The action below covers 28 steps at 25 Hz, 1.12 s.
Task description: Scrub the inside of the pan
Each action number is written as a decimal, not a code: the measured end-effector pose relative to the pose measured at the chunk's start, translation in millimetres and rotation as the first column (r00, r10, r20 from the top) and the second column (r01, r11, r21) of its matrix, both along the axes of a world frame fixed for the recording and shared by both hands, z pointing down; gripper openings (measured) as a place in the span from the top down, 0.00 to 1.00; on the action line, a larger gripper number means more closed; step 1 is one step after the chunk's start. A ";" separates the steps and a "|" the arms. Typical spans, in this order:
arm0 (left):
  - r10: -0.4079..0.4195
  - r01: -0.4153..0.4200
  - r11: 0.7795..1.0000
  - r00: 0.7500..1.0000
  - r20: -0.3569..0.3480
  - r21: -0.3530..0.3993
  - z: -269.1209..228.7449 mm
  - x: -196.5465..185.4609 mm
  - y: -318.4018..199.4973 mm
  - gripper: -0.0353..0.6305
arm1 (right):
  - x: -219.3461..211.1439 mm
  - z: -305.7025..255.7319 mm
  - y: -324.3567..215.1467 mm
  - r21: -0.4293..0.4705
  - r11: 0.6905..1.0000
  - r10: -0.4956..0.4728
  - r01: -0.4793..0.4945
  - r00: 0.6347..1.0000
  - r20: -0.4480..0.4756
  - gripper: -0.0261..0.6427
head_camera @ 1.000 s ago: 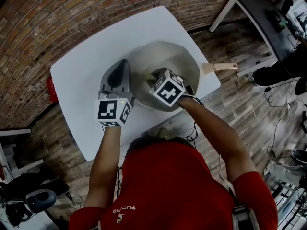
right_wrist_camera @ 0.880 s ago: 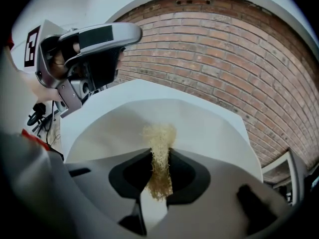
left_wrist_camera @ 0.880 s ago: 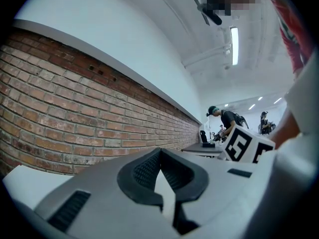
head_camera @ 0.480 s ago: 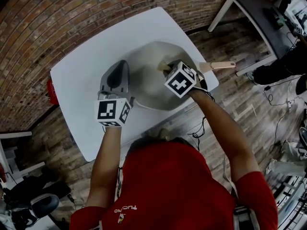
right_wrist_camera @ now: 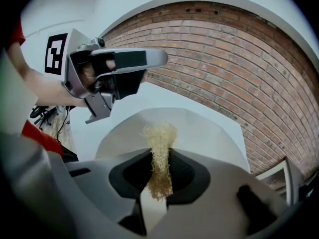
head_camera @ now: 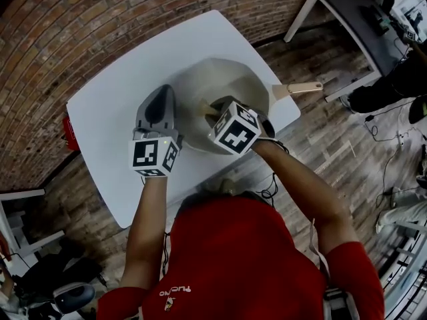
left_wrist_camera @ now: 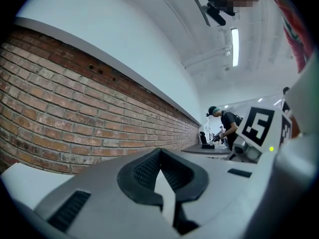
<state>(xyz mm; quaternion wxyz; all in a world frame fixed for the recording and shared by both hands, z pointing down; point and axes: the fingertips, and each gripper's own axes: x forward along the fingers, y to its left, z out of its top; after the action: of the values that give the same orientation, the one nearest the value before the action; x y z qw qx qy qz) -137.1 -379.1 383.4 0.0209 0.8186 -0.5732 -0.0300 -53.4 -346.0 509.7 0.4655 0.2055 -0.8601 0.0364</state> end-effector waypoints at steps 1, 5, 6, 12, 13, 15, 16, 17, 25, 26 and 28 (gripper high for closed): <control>0.002 -0.002 1.000 1.000 0.000 0.001 -0.6 1.1 -0.1 0.93 | -4.5 3.2 5.7 -0.009 1.000 -0.016 0.016 1.000 -0.004 0.83; 0.009 -0.009 1.000 1.000 0.001 0.004 -1.5 2.4 0.5 0.93 | -11.4 17.3 20.8 -0.037 0.997 -0.062 0.061 0.997 -0.040 0.83; 0.009 -0.009 1.000 1.000 0.002 0.004 -1.4 2.0 0.7 0.93 | -11.2 19.7 22.5 -0.042 0.997 -0.068 0.066 0.996 -0.048 0.83; 0.007 -0.007 1.000 1.000 0.004 0.002 -1.5 0.1 2.1 0.93 | 12.4 23.7 11.9 -0.027 0.999 -0.032 0.030 0.993 -0.112 0.83; 0.007 -0.007 1.000 1.000 0.005 0.002 -1.2 -0.3 2.8 0.93 | 18.5 24.2 9.3 -0.025 1.000 -0.018 0.015 0.993 -0.118 0.83; 0.005 -0.005 1.000 1.000 0.006 0.002 -0.6 -0.7 3.8 0.93 | 31.3 24.2 3.9 -0.025 1.000 0.013 -0.016 0.992 -0.123 0.83; 0.005 -0.005 1.000 1.000 0.007 0.001 -0.3 -0.6 4.1 0.93 | 37.6 23.8 1.2 -0.024 0.999 0.027 -0.031 0.992 -0.125 0.83; 0.004 -0.004 1.000 1.000 0.007 0.000 0.0 -0.3 4.2 0.93 | 43.7 23.3 -1.5 -0.023 0.999 0.041 -0.044 0.991 -0.126 0.83; 0.019 -0.019 1.000 1.000 0.013 -0.008 2.9 0.5 2.0 0.93 | 71.1 11.3 -17.8 -0.011 0.991 0.133 -0.135 0.985 -0.112 0.83; 0.020 -0.020 1.000 1.000 0.014 -0.010 3.6 0.8 2.0 0.93 | 73.3 9.9 -18.7 -0.008 0.990 0.139 -0.141 0.984 -0.111 0.83; 0.023 -0.023 1.000 1.000 0.016 -0.010 4.2 2.9 2.8 0.93 | 77.2 7.1 -19.0 -0.005 0.989 0.146 -0.147 0.984 -0.106 0.83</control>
<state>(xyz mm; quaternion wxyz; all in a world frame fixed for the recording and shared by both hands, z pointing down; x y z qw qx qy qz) -134.2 -376.3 387.6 0.0207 0.8253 -0.5640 -0.0200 23.7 -365.0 516.8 0.5077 0.2668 -0.8166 0.0650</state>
